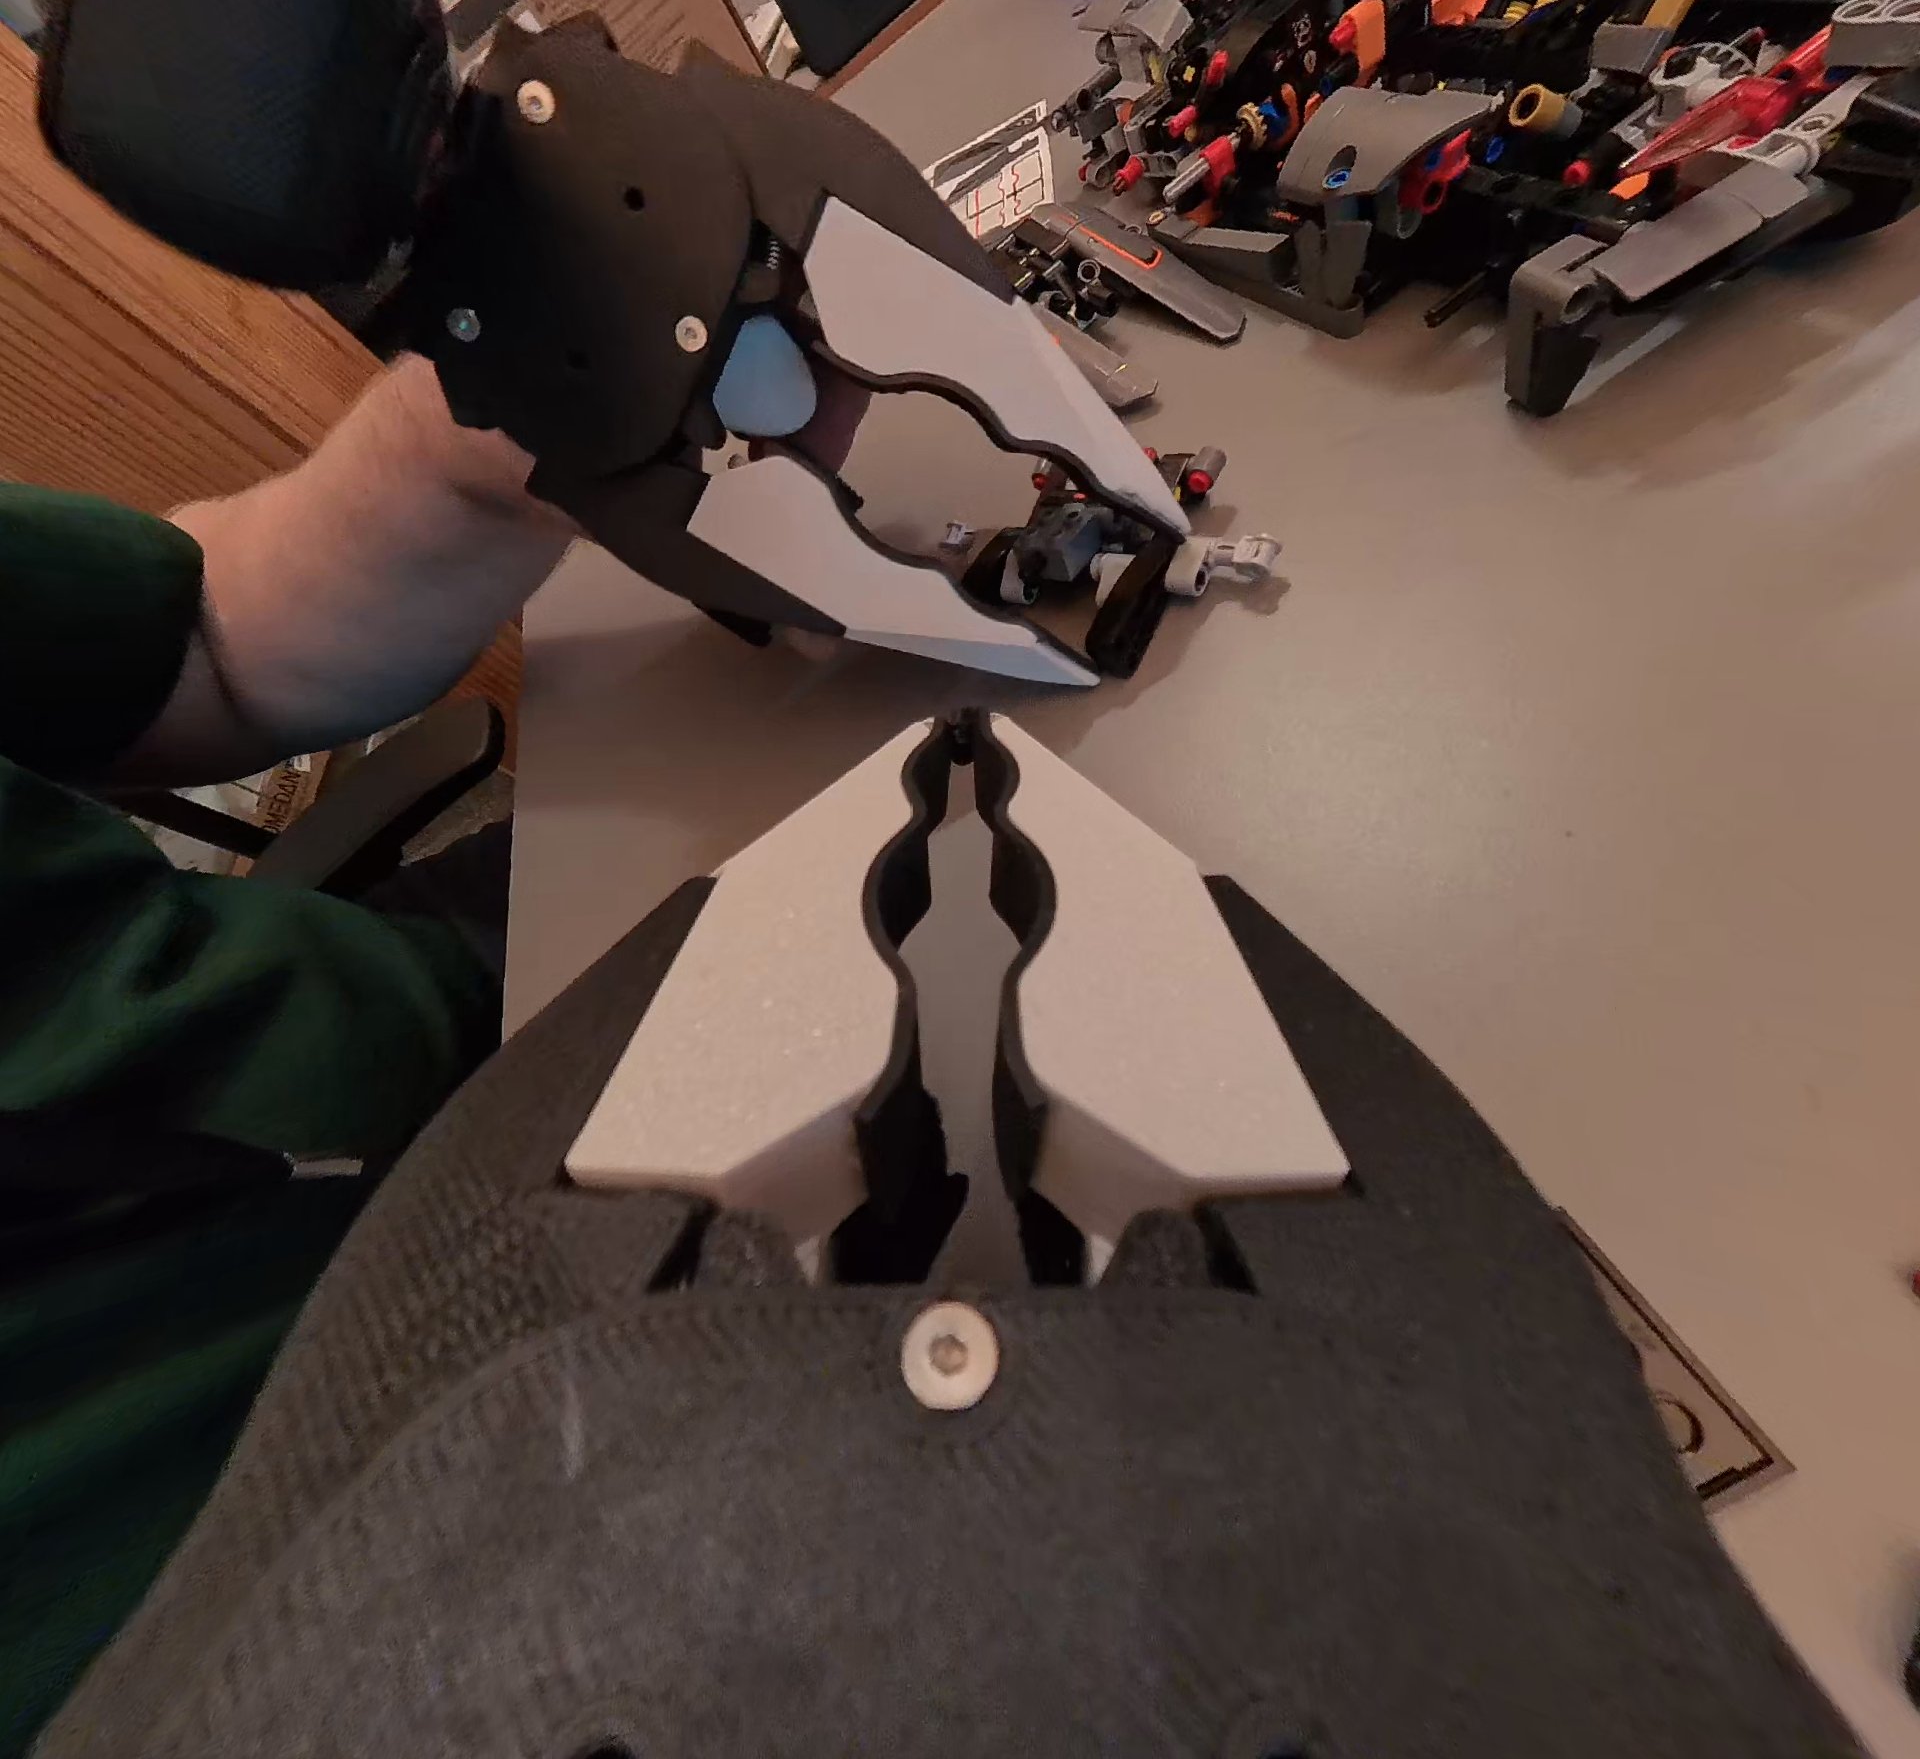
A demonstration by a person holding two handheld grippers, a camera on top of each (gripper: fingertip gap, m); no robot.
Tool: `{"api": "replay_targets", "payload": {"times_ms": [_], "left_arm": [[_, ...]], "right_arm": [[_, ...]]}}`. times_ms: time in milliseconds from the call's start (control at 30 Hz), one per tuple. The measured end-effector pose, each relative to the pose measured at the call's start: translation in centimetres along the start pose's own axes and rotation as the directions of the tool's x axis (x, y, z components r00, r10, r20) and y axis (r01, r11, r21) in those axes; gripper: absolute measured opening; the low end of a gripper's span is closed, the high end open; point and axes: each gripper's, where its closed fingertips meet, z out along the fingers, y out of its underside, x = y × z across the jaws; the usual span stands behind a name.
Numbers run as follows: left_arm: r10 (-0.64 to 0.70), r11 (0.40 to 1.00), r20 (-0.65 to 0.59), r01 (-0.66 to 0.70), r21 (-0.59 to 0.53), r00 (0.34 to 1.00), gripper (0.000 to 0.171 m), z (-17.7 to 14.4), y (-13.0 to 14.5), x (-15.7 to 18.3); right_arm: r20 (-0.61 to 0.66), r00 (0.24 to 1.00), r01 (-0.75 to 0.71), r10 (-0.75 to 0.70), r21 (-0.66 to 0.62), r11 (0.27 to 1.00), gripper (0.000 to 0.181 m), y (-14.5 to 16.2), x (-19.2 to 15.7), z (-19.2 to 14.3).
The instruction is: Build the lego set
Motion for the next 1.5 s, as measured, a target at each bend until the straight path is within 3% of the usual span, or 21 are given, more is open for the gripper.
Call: {"api": "replay_targets", "payload": {"times_ms": [267,567,833,1100,1333,1500], "left_arm": [[-0.135,0.991,-0.033,0.135,-0.019,0.990,0.045,0.4,0.2,-0.8],[-0.291,0.957,-0.138,0.287,-0.047,0.947,0.039,0.7,0.5,-0.6],[-0.200,0.976,-0.130,0.209,0.061,0.971,0.039,0.3,0.1,0.1],[-0.027,0.941,-0.076,0.051,0.336,0.997,0.039,-2.1,-3.0,1.2],[-0.021,0.896,-0.073,0.052,0.441,0.997,0.038,-3.0,-4.1,1.4],[-0.019,0.892,-0.071,0.049,0.449,0.997,0.039,-3.0,-3.9,1.2]], "right_arm": [[0.027,0.999,-0.020,0.019,0.016,1.000,0.002,-0.2,-0.1,-0.2],[0.040,0.999,-0.032,0.031,0.027,0.999,0.001,-0.4,-0.1,-0.4],[0.038,0.999,-0.025,0.024,0.023,0.999,0.001,-0.7,0.5,-0.4],[0.027,0.998,0.050,-0.052,0.077,0.996,0.001,-1.6,0.1,-0.5],[0.005,0.997,0.082,-0.082,0.050,0.995,0.001,-1.3,0.1,-0.2],[0.009,0.995,0.096,-0.096,0.027,0.995,0.001,-1.0,-0.1,0.1]]}}
